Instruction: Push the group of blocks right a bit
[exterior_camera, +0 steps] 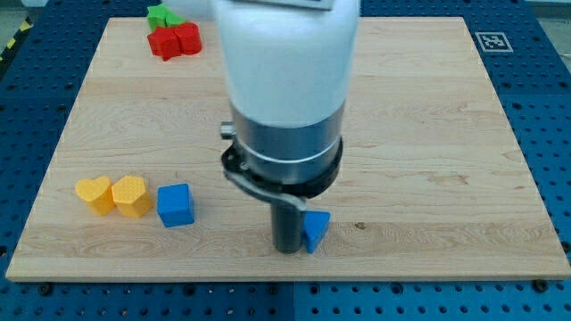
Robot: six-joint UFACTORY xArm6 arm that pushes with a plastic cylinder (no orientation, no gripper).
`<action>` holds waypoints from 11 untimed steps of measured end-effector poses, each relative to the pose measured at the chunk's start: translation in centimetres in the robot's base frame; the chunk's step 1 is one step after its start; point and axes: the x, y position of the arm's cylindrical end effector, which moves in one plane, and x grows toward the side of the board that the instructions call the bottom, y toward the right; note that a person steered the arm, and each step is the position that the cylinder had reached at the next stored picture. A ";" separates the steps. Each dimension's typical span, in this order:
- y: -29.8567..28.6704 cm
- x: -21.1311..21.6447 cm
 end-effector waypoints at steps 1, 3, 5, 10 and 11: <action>2.4 -1.0; -1.9 -1.0; -11.4 -0.7; -26.7 -1.2; -27.0 -4.8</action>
